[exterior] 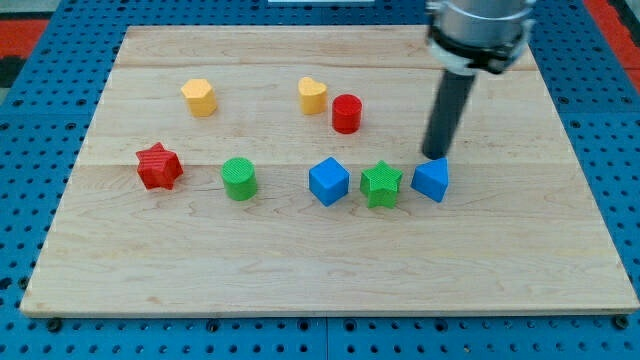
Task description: Push the red circle parallel to the yellow heart
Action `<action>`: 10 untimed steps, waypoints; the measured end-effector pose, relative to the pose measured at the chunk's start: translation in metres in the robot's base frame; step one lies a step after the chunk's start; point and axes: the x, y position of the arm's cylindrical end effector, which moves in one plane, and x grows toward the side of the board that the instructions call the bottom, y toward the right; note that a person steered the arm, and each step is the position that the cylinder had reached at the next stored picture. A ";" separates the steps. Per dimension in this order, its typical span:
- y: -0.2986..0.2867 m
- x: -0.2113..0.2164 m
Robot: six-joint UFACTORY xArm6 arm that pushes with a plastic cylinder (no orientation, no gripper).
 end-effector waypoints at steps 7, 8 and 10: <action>0.003 -0.052; -0.050 -0.023; -0.244 -0.034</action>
